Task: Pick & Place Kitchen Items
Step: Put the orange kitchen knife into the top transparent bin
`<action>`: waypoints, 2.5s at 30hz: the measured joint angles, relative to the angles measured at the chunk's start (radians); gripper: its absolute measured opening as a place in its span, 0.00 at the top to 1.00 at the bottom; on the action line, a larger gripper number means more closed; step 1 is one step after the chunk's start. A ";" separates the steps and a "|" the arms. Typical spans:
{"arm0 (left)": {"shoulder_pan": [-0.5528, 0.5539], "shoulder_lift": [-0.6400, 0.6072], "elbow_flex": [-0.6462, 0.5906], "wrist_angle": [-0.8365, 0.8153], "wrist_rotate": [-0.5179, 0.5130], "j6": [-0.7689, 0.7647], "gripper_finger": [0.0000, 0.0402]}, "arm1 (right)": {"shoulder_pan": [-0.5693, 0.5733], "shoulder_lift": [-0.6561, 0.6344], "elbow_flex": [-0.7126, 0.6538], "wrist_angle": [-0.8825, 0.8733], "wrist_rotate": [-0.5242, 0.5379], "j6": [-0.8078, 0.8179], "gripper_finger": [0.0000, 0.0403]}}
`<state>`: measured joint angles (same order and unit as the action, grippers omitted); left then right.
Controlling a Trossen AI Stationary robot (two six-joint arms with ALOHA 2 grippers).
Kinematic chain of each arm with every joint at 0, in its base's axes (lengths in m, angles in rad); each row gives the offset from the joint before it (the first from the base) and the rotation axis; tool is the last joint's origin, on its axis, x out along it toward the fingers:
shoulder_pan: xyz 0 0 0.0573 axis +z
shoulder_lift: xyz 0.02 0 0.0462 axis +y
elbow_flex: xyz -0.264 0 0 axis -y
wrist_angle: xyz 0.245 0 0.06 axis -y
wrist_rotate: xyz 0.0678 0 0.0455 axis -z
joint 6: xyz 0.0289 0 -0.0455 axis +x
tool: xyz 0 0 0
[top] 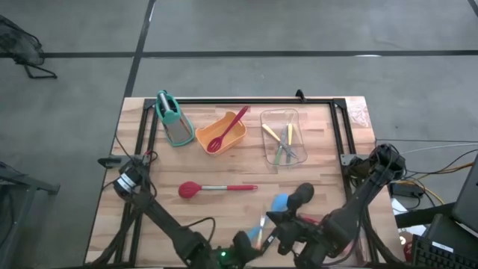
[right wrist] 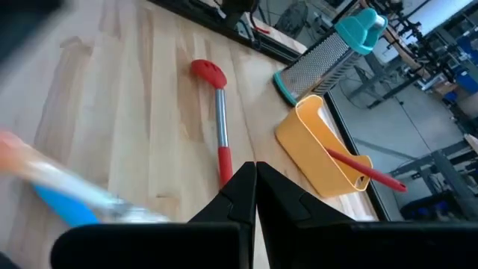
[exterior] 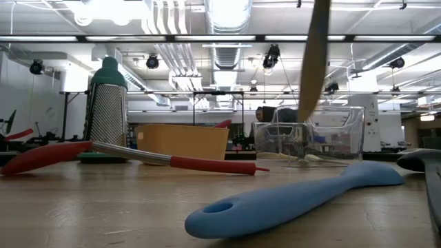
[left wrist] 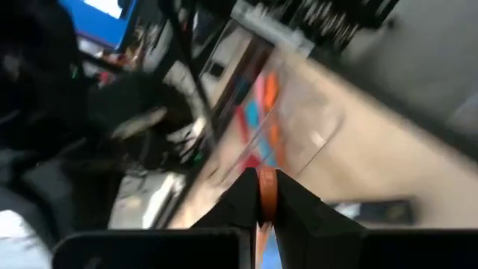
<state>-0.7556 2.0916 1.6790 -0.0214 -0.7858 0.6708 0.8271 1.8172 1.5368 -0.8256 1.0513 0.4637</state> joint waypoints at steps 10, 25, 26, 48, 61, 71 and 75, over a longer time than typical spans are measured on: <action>0.109 -0.015 -0.001 0.153 -0.008 0.304 0.94 | 0.071 -0.017 0.000 -0.020 0.211 -0.007 0.98; 0.417 -0.085 -0.015 0.180 0.227 0.321 0.94 | 0.213 -0.108 0.000 -0.035 0.422 -0.025 0.98; 0.442 -0.085 -0.023 0.180 0.227 0.318 0.94 | 0.220 -0.114 0.000 -0.036 0.433 -0.026 0.98; 0.725 -0.085 -0.083 0.141 0.434 0.050 0.87 | 0.242 -0.137 -0.002 -0.039 0.422 -0.026 0.98; 0.753 -0.085 -0.083 0.046 0.477 -0.165 0.73 | 0.242 -0.137 -0.004 -0.038 0.413 -0.014 0.98; 0.808 -0.103 -0.075 -0.170 0.805 -0.493 0.48 | 0.242 -0.137 -0.005 -0.036 0.411 -0.010 0.98; 0.822 -0.128 -0.065 -0.184 1.005 -0.585 0.47 | 0.241 -0.137 -0.009 -0.036 0.410 -0.009 0.98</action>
<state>0.0667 1.9638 1.6144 -0.2049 0.2197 0.0856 1.0683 1.6802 1.5280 -0.8619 1.4616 0.4545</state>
